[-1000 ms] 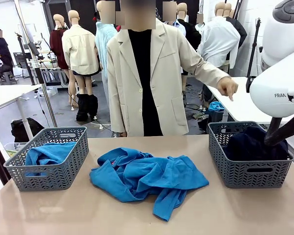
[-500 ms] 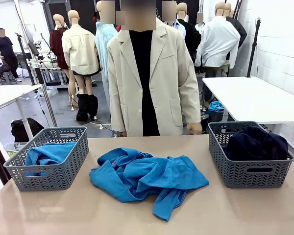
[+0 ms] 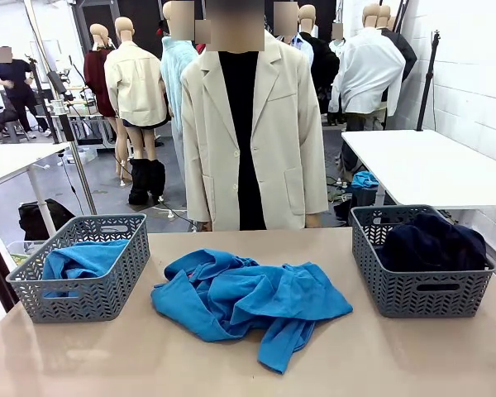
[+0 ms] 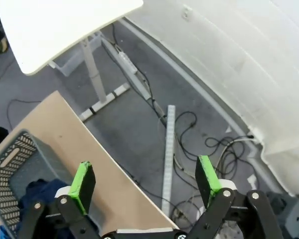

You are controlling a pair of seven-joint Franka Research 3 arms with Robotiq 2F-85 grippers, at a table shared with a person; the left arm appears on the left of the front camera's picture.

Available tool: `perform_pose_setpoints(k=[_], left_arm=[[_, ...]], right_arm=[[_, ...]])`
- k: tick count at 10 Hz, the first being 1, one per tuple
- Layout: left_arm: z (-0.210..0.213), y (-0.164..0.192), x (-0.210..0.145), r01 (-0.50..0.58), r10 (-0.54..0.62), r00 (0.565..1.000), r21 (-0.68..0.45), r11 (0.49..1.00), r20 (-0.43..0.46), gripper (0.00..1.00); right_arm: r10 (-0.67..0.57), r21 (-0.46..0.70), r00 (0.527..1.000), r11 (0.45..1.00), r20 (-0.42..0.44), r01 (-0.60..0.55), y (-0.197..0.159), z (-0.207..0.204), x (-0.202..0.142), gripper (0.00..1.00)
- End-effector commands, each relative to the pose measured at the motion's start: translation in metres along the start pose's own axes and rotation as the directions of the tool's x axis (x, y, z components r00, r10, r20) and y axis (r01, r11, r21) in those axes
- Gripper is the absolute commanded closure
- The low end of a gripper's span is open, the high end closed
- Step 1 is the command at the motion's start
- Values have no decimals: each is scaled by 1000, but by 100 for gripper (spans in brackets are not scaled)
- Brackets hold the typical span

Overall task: Sort the tops and bottoms.
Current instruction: Lift clothes from the center of the table with your left hand.

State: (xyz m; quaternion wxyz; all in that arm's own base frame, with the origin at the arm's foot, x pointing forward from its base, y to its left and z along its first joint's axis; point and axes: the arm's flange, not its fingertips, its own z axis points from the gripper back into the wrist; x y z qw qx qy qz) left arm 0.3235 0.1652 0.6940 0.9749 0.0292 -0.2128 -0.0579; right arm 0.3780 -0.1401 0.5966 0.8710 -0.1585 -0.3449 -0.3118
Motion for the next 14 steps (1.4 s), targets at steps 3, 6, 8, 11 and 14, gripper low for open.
perform_pose_setpoints(k=[3,6,8,11,14], left_arm=[[-8,-133,54,367,-348,928,-187,911,131,0],[-60,-223,64,452,-454,887,-372,811,88,0],[-20,-205,62,418,-399,908,-272,867,124,0],[-65,-229,61,476,-474,876,-327,816,92,0],[-139,-270,99,542,-562,823,-420,728,86,0]], right_arm=[[7,0,1000,1000,8,-7,-1,4,-2,0],[7,0,1000,1000,8,-7,-1,4,-2,0],[7,0,1000,1000,8,-7,-1,4,-2,0],[7,0,1000,1000,8,-7,-1,4,-2,0],[7,0,1000,1000,8,-7,-1,4,-2,0]])
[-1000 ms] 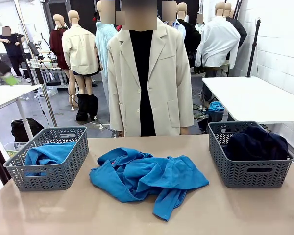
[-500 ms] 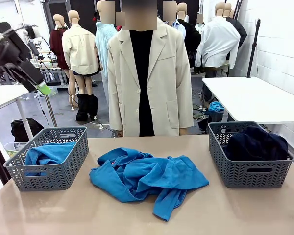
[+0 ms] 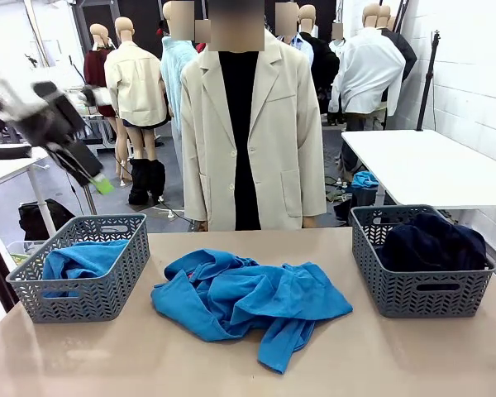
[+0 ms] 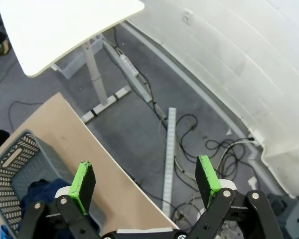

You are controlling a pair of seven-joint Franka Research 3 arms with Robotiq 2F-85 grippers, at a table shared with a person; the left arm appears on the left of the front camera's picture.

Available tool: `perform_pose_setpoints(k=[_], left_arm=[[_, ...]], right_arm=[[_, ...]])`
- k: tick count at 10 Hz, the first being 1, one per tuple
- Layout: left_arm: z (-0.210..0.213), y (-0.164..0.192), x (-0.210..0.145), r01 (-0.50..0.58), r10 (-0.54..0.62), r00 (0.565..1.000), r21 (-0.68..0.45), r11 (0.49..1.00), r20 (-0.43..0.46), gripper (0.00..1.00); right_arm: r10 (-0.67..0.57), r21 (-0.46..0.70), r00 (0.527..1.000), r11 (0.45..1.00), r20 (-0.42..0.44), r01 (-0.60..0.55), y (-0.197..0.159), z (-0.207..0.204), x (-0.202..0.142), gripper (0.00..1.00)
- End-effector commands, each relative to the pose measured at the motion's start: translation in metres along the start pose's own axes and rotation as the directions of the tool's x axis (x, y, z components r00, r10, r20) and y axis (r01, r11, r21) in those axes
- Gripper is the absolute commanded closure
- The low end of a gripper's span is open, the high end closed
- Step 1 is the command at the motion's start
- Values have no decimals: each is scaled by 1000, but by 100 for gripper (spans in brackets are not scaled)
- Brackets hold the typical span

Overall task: Sort the tops and bottoms.
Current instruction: Lift clothes from the center of the table with your left hand.

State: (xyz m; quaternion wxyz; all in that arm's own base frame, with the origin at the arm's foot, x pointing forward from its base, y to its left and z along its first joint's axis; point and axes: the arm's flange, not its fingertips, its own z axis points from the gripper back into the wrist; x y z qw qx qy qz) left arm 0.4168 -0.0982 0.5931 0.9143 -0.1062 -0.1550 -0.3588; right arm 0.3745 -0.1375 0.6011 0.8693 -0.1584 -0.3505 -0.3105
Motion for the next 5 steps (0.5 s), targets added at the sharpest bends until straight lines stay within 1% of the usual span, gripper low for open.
perform_pose_setpoints(k=[1,2,3,5], left_arm=[[-45,7,40,148,-150,988,-59,987,-45,0],[-75,1,51,219,-221,974,-40,975,-55,0],[-99,2,57,270,-273,960,-51,962,-58,0],[-144,6,63,322,-327,940,-60,945,-96,0]], right_arm=[[8,-4,1000,1000,-3,-8,-1,-2,-2,0],[8,-4,1000,1000,-3,-8,-1,-2,-2,0],[8,-4,1000,1000,-3,-8,-1,-2,-2,0],[8,-4,1000,1000,-3,-8,-1,-2,-2,0]])
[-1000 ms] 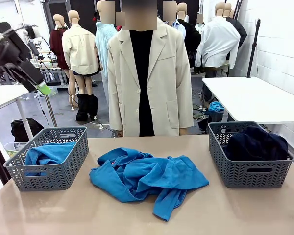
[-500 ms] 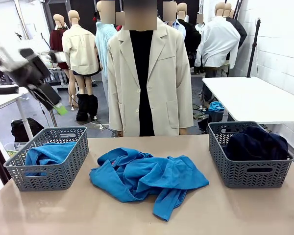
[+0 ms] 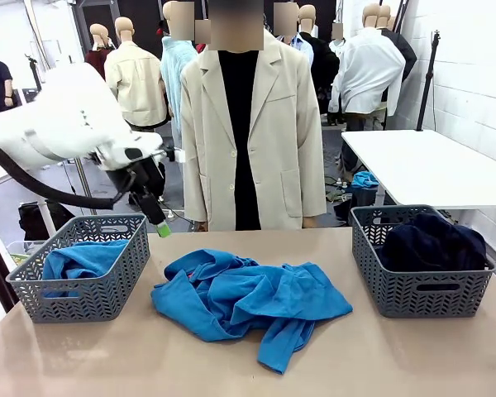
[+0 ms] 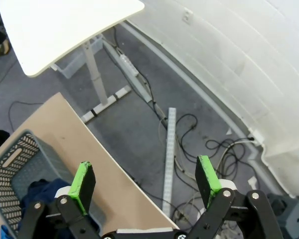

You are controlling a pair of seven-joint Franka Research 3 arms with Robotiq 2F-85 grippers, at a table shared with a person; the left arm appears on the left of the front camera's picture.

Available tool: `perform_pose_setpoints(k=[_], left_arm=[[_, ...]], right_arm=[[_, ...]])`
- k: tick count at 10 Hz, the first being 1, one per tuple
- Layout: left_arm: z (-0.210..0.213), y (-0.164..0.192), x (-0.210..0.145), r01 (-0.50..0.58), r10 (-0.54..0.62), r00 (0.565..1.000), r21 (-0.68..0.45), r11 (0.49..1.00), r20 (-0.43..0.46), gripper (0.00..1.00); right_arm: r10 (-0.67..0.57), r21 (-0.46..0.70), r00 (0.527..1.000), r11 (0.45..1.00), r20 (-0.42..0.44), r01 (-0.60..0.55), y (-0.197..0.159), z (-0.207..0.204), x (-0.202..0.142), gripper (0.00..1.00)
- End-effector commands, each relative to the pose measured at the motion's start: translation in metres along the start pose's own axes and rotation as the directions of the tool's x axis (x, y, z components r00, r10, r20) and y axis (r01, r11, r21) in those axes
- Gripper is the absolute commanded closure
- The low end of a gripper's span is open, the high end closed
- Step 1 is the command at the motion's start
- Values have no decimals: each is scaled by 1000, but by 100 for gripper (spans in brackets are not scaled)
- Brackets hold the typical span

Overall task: Sort the tops and bottoms.
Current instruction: Lift clothes from the center of the table with your left hand.

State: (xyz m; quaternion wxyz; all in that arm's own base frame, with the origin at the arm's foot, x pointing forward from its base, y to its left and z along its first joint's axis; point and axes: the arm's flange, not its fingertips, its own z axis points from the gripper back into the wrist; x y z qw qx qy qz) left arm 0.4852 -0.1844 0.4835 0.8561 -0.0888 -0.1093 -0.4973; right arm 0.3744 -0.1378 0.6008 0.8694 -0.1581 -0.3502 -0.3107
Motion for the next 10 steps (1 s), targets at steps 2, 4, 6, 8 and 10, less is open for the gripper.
perform_pose_setpoints(k=[2,4,6,8,10], left_arm=[[-38,14,4,87,-87,996,-5,996,-5,0],[-50,16,6,61,-64,991,22,998,119,0],[-47,12,5,65,-65,998,-12,998,-13,0],[-64,20,12,113,-114,993,20,993,42,0],[-77,25,18,192,-193,979,16,981,63,0]], right_arm=[[8,-4,1000,1000,-3,-8,0,-1,-2,0],[8,-4,1000,1000,-3,-8,0,-1,-2,0],[8,-4,1000,1000,-3,-8,0,-1,-2,0],[8,-4,1000,1000,-3,-8,0,-1,-2,0],[8,-4,1000,1000,-3,-8,0,-1,-2,0]])
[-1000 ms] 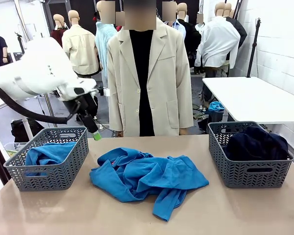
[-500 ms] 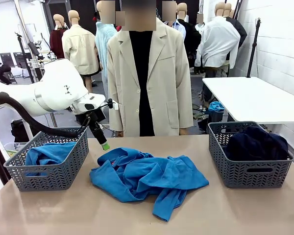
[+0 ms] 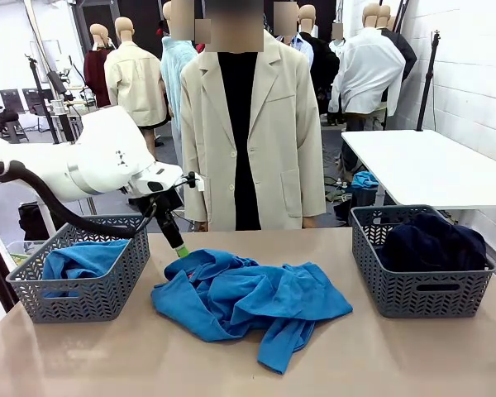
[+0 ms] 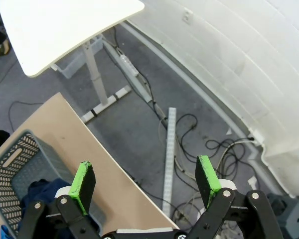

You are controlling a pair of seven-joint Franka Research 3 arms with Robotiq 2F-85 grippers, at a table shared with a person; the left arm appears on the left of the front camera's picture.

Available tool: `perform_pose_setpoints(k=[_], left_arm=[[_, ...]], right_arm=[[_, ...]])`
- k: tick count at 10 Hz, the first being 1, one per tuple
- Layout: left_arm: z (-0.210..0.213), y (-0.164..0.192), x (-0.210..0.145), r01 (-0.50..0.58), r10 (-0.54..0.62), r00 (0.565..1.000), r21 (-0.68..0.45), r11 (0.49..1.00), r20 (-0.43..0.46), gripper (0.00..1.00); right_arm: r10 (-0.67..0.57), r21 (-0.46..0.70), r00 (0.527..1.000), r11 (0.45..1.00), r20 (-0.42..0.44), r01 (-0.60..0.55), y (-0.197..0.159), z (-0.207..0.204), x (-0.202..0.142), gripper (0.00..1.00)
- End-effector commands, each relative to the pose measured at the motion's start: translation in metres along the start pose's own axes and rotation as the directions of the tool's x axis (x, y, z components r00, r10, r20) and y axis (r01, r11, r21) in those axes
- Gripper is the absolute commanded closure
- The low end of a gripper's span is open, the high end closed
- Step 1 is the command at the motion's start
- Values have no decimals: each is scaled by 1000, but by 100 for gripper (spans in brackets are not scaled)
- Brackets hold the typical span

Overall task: Sort the tops and bottoms.
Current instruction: Lift clothes from the center of the table with your left hand.

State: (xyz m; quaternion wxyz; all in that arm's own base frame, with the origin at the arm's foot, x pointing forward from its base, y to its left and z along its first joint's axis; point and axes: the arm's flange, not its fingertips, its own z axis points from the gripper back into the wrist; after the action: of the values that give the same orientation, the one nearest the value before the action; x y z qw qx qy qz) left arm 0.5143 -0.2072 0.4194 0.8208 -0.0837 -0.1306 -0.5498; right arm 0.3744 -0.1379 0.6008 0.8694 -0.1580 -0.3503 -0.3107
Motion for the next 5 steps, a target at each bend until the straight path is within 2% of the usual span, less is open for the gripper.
perform_pose_setpoints(k=[1,3,5], left_arm=[[-12,12,4,103,-104,994,18,994,35,0],[-17,12,6,160,-159,983,-2,987,93,0],[-31,11,5,191,-185,977,-53,980,109,0]], right_arm=[[9,-4,1000,1000,-3,-9,0,-1,-2,0],[9,-4,1000,1000,-3,-9,0,-1,-2,0],[9,-4,1000,1000,-3,-9,0,-1,-2,0]])
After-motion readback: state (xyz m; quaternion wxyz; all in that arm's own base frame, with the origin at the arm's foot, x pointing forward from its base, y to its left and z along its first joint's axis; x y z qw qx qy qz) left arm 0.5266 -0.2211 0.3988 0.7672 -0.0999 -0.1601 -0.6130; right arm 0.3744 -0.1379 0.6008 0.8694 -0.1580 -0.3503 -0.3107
